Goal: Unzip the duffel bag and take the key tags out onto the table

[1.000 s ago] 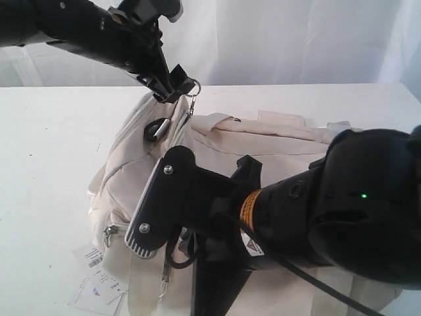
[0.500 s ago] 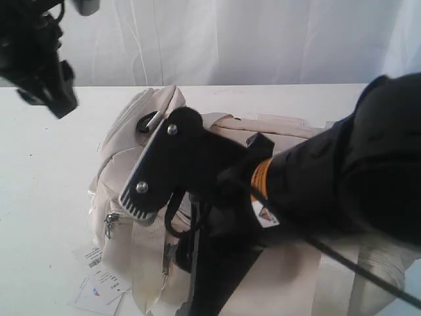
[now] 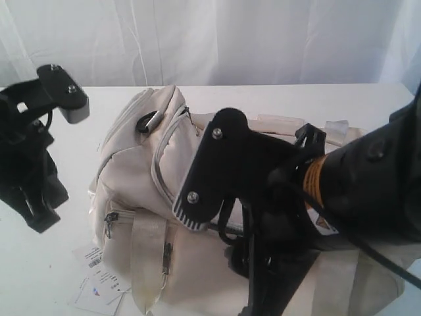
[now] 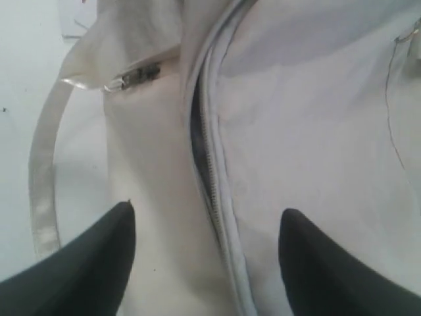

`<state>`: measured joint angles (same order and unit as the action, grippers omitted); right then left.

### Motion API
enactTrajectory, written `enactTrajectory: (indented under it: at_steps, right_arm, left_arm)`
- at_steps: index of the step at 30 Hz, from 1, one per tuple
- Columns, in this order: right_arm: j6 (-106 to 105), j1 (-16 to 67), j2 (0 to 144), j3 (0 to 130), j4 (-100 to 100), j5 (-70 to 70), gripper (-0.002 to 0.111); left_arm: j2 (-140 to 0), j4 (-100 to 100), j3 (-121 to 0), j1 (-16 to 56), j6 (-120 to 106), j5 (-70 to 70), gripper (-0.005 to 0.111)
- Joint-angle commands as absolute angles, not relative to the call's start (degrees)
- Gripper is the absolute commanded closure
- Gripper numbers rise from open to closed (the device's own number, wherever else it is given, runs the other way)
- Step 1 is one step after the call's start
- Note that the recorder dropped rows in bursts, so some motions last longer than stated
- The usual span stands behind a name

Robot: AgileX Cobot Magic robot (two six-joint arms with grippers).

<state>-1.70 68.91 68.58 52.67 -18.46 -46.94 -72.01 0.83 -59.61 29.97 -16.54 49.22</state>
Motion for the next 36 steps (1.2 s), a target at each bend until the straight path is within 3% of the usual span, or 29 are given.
enactTrajectory:
  at_steps: [1, 4, 9, 15, 18, 23, 29, 36]
  right_arm:
    - [-1.22, 69.06, 69.81, 49.56, -22.49, -44.42, 0.049]
    - [0.96, 69.06, 71.35, 48.52, -26.26, -40.97, 0.054]
    - [14.31, 69.06, 72.92, 48.52, -42.22, -40.27, 0.078]
    - [22.37, 68.94, 72.92, 48.52, -52.39, -43.96, 0.092]
    - [22.37, 68.94, 72.92, 48.75, -53.76, -44.86, 0.108]
    - [22.70, 65.19, 72.92, 51.65, -54.58, -43.65, 0.108]
    - [21.84, 52.06, 76.19, 59.41, -54.90, -34.96, 0.108]
    - [13.68, 38.33, 90.87, 76.48, -55.19, -28.85, 0.108]
  left_arm:
    - [-71.39, -4.00, -55.90, 29.88, -16.54, 45.41, 0.106]
    - [-71.39, -6.12, -56.13, 29.88, -16.54, 45.26, 0.106]
    - [-71.39, -6.36, -56.13, 29.88, -16.54, 45.36, 0.106]
    - [-71.39, -6.36, -56.13, 29.88, -16.64, 44.99, 0.106]
    - [-71.39, -6.36, -56.13, 29.88, -16.64, 44.99, 0.106]
    - [-71.39, -6.36, -56.13, 29.88, -16.64, 44.69, 0.106]
    - [-71.39, -6.36, -56.13, 29.88, -16.53, 44.15, 0.106]
    - [-71.39, -7.43, -56.13, 29.88, -16.53, 42.69, 0.106]
